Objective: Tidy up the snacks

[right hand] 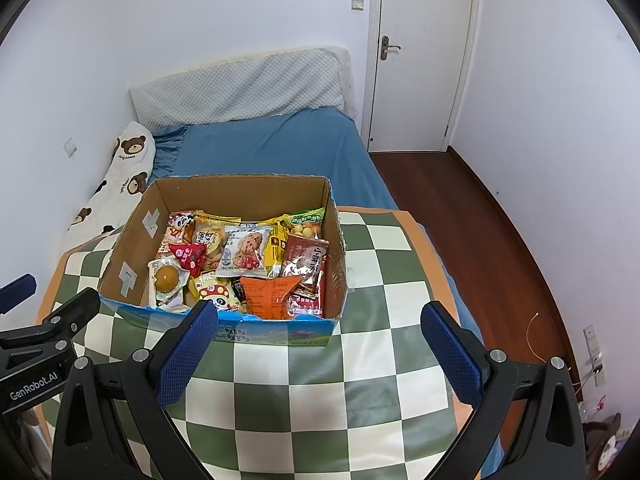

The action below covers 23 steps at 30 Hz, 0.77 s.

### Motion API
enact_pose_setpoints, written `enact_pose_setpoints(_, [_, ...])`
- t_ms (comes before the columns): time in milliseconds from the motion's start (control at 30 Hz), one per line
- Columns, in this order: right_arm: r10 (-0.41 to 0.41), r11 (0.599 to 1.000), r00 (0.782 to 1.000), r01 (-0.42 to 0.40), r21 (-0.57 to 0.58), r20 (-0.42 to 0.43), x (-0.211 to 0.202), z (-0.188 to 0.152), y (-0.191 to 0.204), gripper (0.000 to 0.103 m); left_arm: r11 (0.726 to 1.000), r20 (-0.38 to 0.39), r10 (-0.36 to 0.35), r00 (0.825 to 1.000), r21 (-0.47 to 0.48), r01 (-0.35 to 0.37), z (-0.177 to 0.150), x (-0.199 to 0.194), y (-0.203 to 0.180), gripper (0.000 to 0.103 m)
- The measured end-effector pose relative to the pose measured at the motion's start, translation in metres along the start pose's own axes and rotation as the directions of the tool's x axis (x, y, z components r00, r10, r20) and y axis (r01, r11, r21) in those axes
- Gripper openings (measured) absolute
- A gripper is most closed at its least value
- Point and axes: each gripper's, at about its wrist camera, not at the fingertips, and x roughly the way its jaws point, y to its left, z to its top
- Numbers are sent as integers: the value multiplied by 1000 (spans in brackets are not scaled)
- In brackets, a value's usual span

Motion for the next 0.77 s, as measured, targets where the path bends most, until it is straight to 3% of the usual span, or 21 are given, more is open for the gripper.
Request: enact_pose_setpoints(767, [-1,1000,1000,1,-11,3,-2,-4,0,103,1000,8,-3,1000,-6,3,6,-3,2,102])
